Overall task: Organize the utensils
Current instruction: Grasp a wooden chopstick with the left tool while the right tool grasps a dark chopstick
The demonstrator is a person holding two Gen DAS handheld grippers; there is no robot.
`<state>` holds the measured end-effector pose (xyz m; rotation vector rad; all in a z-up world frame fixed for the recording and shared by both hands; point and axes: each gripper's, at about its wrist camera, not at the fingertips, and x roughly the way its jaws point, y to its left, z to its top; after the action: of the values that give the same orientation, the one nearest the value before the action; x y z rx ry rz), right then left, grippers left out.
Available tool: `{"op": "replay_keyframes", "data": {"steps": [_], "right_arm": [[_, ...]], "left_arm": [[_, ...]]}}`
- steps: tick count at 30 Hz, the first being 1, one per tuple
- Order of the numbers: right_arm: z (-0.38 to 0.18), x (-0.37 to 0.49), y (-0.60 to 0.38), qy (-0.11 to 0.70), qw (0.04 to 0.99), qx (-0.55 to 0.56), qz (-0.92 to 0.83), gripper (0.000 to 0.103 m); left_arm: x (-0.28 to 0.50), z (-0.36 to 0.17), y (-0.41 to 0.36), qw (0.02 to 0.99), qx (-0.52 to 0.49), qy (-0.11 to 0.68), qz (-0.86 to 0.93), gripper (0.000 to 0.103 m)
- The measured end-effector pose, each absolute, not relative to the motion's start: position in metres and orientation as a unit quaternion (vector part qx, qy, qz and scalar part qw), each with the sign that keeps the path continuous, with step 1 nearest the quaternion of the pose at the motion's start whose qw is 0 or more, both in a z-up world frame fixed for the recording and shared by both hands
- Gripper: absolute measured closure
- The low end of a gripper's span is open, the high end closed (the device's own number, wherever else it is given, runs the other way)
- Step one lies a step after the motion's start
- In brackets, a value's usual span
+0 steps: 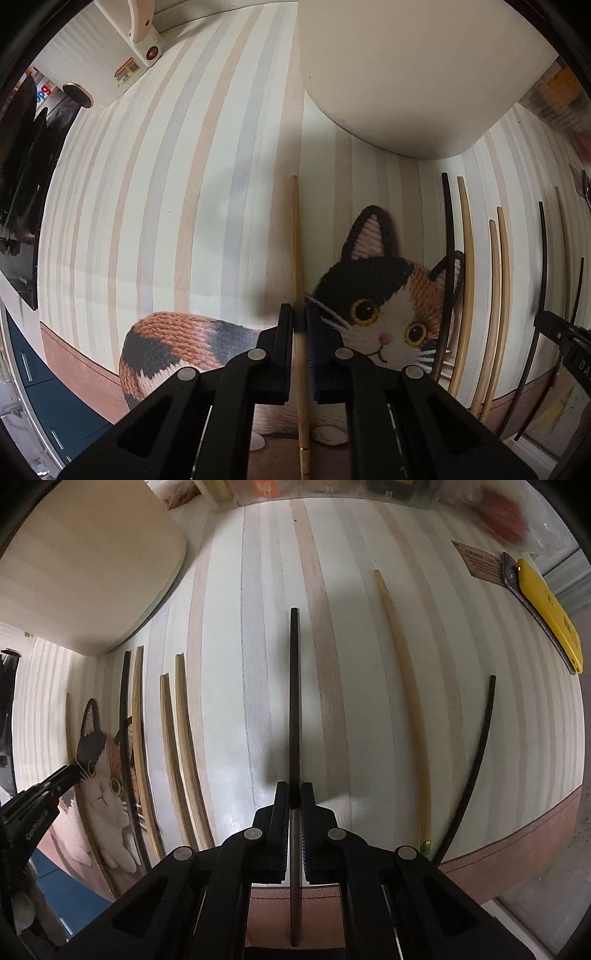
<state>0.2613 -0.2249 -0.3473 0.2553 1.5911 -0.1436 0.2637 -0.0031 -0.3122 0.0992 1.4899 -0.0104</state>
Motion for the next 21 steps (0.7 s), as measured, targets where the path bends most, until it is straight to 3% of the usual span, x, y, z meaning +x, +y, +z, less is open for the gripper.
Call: {"op": "replay_keyframes", "data": {"steps": [21], "right_arm": [[-0.363, 0.309, -0.197, 0.724, 0.679, 0.078, -0.092, 0.097]], "left_arm": [[0.276, -0.321, -0.012, 0.73, 0.066, 0.68, -0.011, 0.098]]}}
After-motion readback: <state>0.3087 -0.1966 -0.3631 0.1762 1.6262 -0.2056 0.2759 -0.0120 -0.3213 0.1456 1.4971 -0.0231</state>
